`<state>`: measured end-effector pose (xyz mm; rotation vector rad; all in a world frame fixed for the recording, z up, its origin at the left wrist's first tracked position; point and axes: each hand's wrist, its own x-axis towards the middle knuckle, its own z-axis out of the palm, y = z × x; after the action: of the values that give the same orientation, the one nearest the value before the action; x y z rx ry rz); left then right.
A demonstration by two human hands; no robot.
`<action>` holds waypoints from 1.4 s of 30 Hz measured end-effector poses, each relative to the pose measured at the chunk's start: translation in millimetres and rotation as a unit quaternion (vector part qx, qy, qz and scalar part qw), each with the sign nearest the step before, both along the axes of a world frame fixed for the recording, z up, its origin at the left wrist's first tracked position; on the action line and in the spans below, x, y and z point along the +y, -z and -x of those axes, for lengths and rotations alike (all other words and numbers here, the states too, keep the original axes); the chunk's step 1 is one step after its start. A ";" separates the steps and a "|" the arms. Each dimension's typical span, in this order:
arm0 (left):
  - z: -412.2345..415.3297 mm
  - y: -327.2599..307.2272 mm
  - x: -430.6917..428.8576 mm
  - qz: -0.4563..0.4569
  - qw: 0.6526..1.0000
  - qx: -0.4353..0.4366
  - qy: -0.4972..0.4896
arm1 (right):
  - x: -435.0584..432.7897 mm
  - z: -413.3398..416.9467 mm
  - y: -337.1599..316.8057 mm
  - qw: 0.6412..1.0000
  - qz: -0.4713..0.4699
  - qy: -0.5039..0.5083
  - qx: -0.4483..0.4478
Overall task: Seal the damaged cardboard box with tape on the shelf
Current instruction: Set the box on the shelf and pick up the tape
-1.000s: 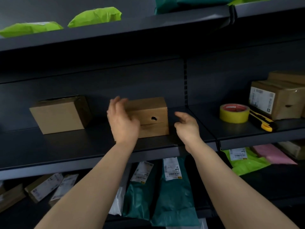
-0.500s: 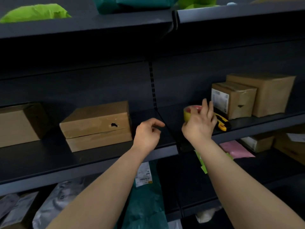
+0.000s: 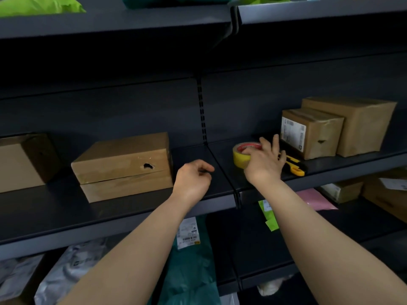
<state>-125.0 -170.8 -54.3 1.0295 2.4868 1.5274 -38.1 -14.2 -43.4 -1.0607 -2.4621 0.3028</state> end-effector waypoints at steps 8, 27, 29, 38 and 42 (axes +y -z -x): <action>-3.7 -7.1 40.0 0.059 0.984 0.158 0.062 | -12.0 -14.0 -0.6 1.000 -0.007 -0.016 -0.015; -29.4 -44.6 61.7 0.203 0.962 0.173 -0.049 | -5.7 -36.7 4.1 0.932 0.236 -0.079 0.263; -26.6 -47.6 59.6 0.161 0.981 0.104 -0.028 | -14.7 -34.5 4.6 0.878 0.333 -0.107 0.328; -23.3 -60.5 47.1 0.031 0.999 -0.013 0.010 | -38.1 -28.9 2.7 0.830 0.374 -0.132 0.391; -14.9 -59.7 33.0 0.095 0.994 0.043 -0.041 | -15.3 -30.8 4.4 0.856 0.319 0.011 0.407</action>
<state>-110.1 -137.8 5.3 0.9943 2.7009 1.2588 -7.4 -29.5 -47.8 -0.9069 -1.5805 1.3274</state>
